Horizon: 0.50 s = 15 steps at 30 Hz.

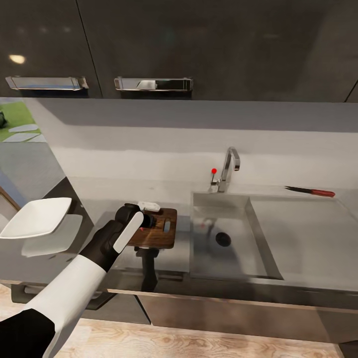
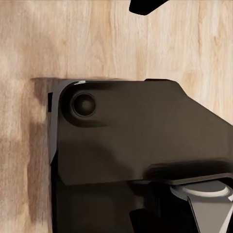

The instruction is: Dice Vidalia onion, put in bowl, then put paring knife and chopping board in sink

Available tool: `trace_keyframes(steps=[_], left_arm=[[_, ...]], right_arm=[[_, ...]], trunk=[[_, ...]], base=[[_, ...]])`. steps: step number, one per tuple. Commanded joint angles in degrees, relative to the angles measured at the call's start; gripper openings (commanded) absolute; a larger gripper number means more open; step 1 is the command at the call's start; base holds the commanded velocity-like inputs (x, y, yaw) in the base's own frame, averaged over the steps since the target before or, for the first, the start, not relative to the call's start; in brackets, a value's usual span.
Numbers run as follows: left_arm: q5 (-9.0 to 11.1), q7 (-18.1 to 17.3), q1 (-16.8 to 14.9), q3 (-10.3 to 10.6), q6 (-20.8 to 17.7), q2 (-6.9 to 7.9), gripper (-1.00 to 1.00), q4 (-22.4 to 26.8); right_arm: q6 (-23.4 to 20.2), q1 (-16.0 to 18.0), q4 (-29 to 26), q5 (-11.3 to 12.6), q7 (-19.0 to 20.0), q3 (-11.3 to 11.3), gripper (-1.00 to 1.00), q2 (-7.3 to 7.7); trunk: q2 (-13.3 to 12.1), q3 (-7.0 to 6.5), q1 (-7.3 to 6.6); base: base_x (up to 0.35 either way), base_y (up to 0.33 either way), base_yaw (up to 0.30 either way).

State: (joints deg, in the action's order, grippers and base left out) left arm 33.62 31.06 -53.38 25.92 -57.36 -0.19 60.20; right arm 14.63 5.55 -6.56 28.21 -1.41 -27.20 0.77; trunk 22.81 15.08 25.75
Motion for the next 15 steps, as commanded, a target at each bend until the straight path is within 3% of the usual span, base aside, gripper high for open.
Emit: trace_keyframes(steps=[1, 15], left_arm=[[0.57, 0.58, -0.06, 0.09, -0.11, 0.01, 1.0, 0.06], [0.58, 0.5, -0.06, 0.04, -0.19, 0.01, 1.0, 0.85]], right_arm=[[0.13, 0.01, -0.03, 0.44, -0.16, -0.49, 1.0, 0.02], [0.13, 0.04, -0.03, 0.44, -0.25, -0.46, 1.0, 0.02]], trunk=[[0.11, 0.1, 0.03], [0.11, 0.1, 0.03]], base=[[0.0, 0.0, 0.0], [0.0, 0.0, 0.0]])
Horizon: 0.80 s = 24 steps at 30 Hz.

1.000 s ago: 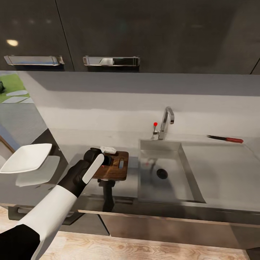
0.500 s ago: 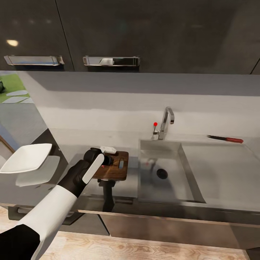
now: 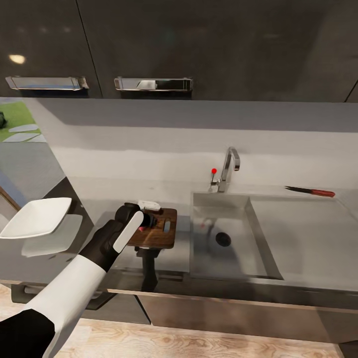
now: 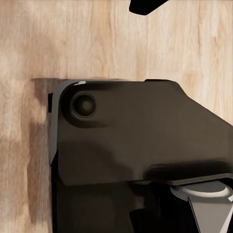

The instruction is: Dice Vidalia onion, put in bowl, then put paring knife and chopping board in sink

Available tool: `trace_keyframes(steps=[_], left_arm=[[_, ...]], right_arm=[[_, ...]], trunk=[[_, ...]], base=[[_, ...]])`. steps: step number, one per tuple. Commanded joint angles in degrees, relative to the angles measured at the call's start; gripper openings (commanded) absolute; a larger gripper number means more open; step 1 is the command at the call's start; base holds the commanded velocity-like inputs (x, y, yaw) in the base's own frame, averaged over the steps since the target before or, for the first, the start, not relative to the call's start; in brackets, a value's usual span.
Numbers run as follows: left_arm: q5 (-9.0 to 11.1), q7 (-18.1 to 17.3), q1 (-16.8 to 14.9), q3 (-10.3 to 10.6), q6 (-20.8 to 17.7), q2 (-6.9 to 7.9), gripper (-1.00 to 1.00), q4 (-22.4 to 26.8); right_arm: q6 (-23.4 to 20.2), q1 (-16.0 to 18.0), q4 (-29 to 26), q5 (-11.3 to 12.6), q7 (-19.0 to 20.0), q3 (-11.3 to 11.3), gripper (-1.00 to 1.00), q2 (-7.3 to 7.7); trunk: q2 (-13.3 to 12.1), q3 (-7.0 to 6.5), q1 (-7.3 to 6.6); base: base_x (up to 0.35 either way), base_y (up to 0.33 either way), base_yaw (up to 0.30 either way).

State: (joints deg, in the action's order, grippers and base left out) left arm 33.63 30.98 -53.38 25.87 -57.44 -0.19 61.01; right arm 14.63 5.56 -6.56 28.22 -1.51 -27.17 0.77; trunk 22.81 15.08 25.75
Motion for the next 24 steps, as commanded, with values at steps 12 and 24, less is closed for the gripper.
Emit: trace_keyframes(steps=[12, 24], left_arm=[[0.39, 0.57, -0.06, -0.02, -0.22, 0.21, 1.0, 4.71], [0.3, 0.58, -0.06, -0.03, -0.22, 0.45, 1.0, 4.91]], right_arm=[[0.13, -0.02, -0.03, 0.45, -0.16, -0.43, 1.0, 0.02], [0.15, 0.06, -0.03, 0.52, -0.16, -0.43, 1.0, 0.02]], trunk=[[0.11, 0.1, 0.03], [0.11, 0.1, 0.03]], base=[[-0.242, 0.0, 0.0], [-0.339, 0.0, 0.0]])
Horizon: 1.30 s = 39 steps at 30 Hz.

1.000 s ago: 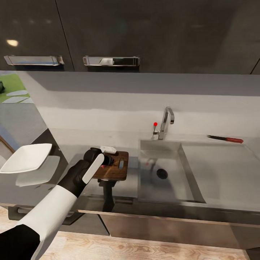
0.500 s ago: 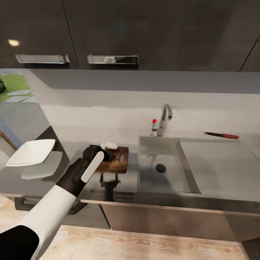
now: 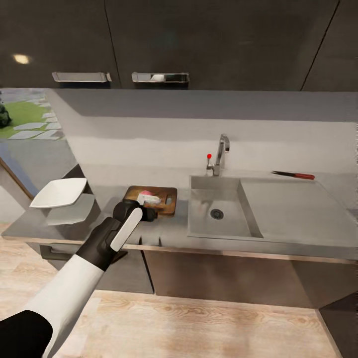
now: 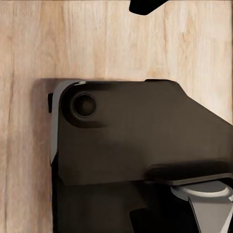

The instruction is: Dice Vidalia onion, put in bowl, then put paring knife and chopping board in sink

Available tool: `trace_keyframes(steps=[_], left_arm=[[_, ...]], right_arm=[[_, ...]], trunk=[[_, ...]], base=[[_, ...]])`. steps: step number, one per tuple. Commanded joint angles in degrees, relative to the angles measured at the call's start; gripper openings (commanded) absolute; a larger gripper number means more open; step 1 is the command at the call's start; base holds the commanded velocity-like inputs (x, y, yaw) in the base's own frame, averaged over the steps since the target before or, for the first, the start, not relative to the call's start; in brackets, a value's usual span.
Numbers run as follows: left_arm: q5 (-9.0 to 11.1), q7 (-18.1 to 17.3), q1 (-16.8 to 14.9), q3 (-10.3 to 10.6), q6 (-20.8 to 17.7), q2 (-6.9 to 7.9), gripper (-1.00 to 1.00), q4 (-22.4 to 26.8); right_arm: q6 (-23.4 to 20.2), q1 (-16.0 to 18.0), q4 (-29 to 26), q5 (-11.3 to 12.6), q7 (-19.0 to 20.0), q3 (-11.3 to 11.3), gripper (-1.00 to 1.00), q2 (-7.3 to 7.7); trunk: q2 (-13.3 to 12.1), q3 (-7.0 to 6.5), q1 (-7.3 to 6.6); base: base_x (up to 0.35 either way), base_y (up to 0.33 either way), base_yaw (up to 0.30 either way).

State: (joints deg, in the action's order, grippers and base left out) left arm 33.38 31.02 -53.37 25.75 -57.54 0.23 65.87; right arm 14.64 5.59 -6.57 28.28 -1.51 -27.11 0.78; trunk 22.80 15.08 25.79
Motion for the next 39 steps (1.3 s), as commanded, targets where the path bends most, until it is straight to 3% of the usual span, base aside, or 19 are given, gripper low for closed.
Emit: trace_keyframes(steps=[1, 21, 27, 30, 34, 37, 39], left_arm=[[0.54, 0.57, -0.06, 0.09, -0.12, 0.03, 1.0, 0.01], [0.57, 0.53, -0.06, 0.12, -0.12, 0.03, 1.0, -1.67], [0.61, 0.49, -0.06, 0.27, 0.07, 0.03, 1.0, -5.44], [0.56, 0.28, -0.06, 0.95, 0.34, -0.01, 1.0, -10.74], [0.6, -0.05, -0.06, 1.33, 4.23, -0.06, 1.0, -17.8], [0.62, -1.44, -0.06, 2.55, 11.92, -0.25, 1.0, -25.68], [0.63, -4.97, -0.06, 5.18, 18.42, -0.42, 1.0, -32.96]], right_arm=[[0.16, 0.0, -0.02, 0.46, -0.16, -0.48, 1.0, 0.01], [0.22, -0.06, -0.09, 0.46, -0.24, -0.47, 1.0, 0.13], [0.22, -0.05, -0.27, 0.52, -0.41, -0.36, 1.0, 0.22], [0.22, -0.04, -0.48, 0.64, -0.49, -0.27, 1.0, 1.05], [0.14, -0.05, -1.44, 0.7, -0.62, -0.23, 1.0, 1.67], [0.07, -0.06, -2.64, 0.72, -1.58, -0.22, 1.0, 1.86], [0.05, -0.06, -3.66, 0.74, -3.1, -0.22, 1.0, 1.91]], trunk=[[0.12, 0.11, 0.0], [0.12, 0.11, 0.0], [0.12, 0.11, 0.0], [0.12, 0.11, 0.0], [0.12, 0.11, 0.0], [0.12, 0.11, 0.0], [0.12, 0.11, 0.0]], base=[[-0.339, 0.0, 0.0], [-0.339, 0.0, 0.0], [-0.339, 0.0, 0.0], [-0.29, 0.0, 0.0], [-0.103, 0.0, 0.0], [-0.028, 0.0, 0.0], [-0.011, 0.0, 0.0]])
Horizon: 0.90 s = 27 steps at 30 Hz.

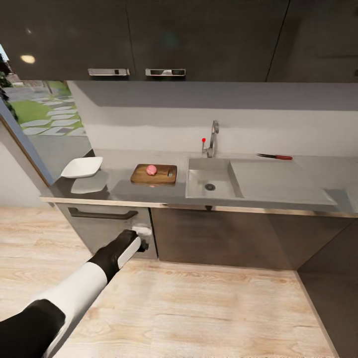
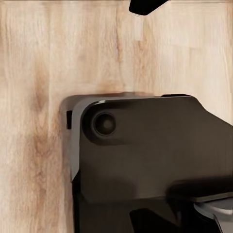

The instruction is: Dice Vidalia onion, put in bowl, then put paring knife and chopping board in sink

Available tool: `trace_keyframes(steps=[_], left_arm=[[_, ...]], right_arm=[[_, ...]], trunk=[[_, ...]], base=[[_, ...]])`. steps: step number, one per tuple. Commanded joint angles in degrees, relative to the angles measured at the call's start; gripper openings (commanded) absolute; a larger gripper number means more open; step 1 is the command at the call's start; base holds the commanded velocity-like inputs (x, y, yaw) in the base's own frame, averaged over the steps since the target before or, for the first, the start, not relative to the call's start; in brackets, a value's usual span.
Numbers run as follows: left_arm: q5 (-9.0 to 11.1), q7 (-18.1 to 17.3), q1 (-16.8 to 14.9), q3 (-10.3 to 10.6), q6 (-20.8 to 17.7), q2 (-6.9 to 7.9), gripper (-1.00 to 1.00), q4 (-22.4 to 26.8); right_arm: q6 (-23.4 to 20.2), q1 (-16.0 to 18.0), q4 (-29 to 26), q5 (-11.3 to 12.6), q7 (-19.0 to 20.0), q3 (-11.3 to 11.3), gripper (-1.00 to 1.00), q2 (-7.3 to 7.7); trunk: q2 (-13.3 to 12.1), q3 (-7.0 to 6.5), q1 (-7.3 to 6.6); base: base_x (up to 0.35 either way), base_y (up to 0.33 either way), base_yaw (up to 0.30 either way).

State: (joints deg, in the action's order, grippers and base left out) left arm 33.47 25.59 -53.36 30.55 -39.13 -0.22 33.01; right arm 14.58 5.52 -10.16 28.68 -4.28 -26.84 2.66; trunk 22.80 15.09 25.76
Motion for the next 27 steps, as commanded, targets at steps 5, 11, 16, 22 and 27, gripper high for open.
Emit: trace_keyframes(steps=[5, 11, 16, 22, 27], left_arm=[[0.53, -11.51, 0.1, 8.92, 19.95, -2.42, 1.0, -21.21], [0.6, -18.5, 3.18, 10.83, 41.0, -5.49, 1.0, -36.6], [0.55, -18.93, 9.87, 10.92, 48.88, -5.39, 1.0, -37.45], [0.64, -18.36, 19.55, 10.93, 64.69, -4.74, 1.0, -37.61], [0.77, -5.87, 24.98, 10.85, 79.33, -3.91, 1.0, -37.62]], right_arm=[[-0.22, 0.17, -4.22, 0.4, -2.61, -0.43, 1.0, 2.29], [-0.34, 0.36, -9.65, 0.34, -3.05, -0.35, 1.0, 4.66], [-0.39, 1.56, -10.38, 0.33, -3.1, -0.32, 1.0, 5.05], [-3.09, 5.81, -10.48, 0.33, -3.01, -0.31, 1.0, 5.22], [-1.02, 7.23, -10.13, 0.48, -2.5, -0.25, 1.0, 6.96]], trunk=[[0.12, 0.1, 0.03], [0.12, 0.1, 0.03], [0.12, 0.1, 0.03], [0.12, 0.1, 0.03], [0.12, 0.1, 0.03]], base=[[-0.003, 0.0, 0.0], [0.0, 0.0, 0.0], [0.0, 0.0, 0.0], [0.0, 0.0, 0.0], [0.0, 0.0, 0.0]])
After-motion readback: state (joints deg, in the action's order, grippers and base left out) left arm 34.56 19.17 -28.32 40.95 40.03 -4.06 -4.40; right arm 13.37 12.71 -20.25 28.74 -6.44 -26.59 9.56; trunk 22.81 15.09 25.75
